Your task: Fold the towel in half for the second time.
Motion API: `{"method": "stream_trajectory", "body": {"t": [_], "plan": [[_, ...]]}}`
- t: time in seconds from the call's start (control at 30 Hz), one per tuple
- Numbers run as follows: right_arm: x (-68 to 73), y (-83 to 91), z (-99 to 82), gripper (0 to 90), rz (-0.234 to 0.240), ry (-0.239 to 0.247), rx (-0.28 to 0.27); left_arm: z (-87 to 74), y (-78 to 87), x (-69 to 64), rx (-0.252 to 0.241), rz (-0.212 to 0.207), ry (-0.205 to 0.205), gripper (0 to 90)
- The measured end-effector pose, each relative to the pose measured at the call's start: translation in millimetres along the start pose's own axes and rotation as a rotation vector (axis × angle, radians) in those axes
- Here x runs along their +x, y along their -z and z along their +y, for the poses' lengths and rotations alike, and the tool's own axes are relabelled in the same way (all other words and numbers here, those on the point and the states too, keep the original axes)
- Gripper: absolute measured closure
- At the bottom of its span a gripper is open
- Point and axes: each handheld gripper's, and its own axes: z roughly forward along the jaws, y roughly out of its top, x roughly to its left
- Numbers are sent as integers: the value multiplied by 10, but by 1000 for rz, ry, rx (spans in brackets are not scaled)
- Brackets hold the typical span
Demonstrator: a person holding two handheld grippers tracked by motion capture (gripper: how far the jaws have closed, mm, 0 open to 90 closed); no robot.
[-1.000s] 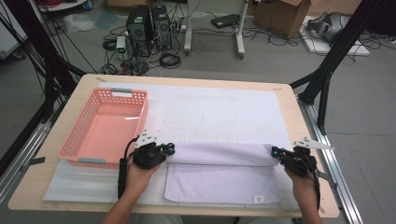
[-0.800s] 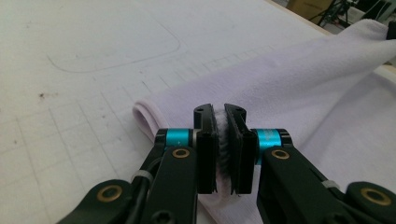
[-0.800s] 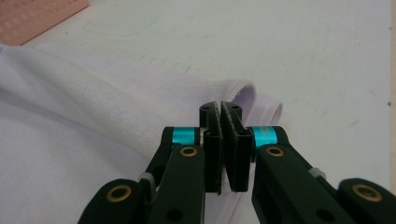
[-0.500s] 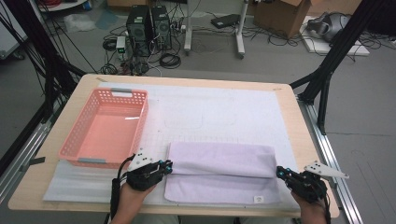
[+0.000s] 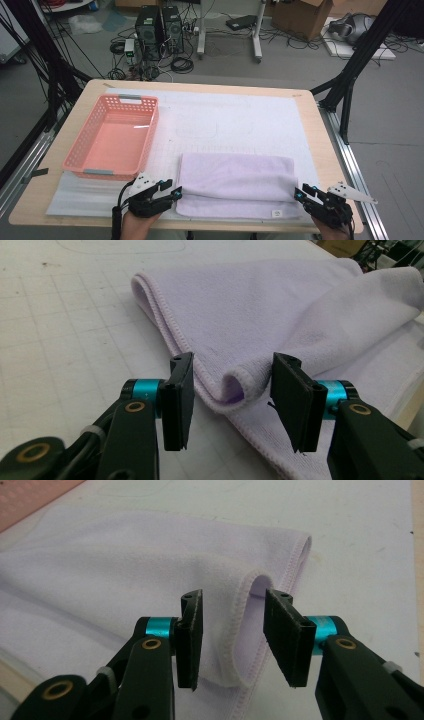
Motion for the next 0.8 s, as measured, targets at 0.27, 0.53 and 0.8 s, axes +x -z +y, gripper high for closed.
{"method": "stream_trajectory", "body": {"t": [0.27,0.53,0.8], "plan": [[13,-133,-33,868,-2,18,81,-14,-78,-44,75,4,-2,807],[19,97,-67,873,68,30,42,0,84,-111,36,-22,-18,853],[46,254,-157,873,90,25,46,-96,235,-175,43,-55,-34,847]]}}
